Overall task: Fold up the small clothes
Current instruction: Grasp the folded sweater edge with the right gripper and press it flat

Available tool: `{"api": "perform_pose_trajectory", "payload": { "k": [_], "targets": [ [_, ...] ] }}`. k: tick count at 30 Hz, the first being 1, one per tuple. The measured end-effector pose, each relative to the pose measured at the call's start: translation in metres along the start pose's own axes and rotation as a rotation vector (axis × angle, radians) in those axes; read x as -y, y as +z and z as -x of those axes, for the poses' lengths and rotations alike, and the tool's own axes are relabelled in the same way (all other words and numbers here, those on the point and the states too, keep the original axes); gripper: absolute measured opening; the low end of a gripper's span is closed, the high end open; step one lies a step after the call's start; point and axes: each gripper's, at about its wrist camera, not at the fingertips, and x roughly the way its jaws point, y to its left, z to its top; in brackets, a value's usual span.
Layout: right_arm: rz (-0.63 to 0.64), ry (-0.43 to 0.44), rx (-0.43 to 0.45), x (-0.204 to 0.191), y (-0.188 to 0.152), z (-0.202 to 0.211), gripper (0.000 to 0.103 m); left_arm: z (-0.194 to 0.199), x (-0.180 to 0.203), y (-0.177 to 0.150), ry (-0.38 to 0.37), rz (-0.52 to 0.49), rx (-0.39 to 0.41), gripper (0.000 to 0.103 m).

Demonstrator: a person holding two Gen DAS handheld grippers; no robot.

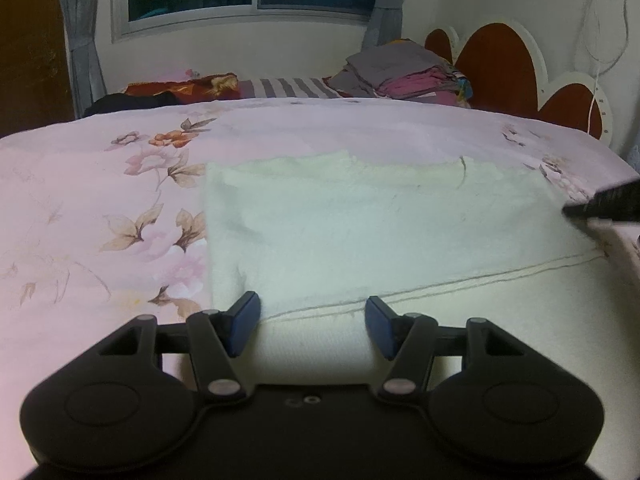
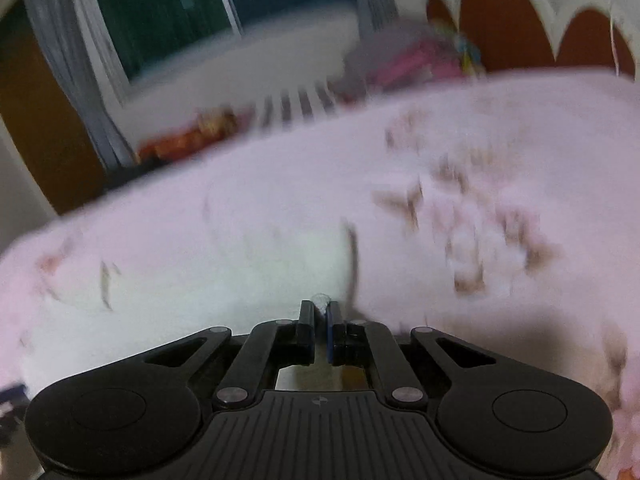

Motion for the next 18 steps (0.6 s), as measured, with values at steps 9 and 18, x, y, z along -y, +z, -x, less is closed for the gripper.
{"api": "perform_pose_trajectory", "payload": {
  "k": [9, 18],
  "targets": [
    [0.104, 0.009, 0.083, -0.029, -0.013, 0.054, 0.029, 0.017, 0.011, 0.013, 0.011, -0.006, 0.073, 0.071],
    [0.203, -0.090, -0.017, -0.057, -0.036, 0.050, 0.029, 0.001, 0.006, 0.009, 0.014, -0.033, -0.006, 0.071]
  ]
}}
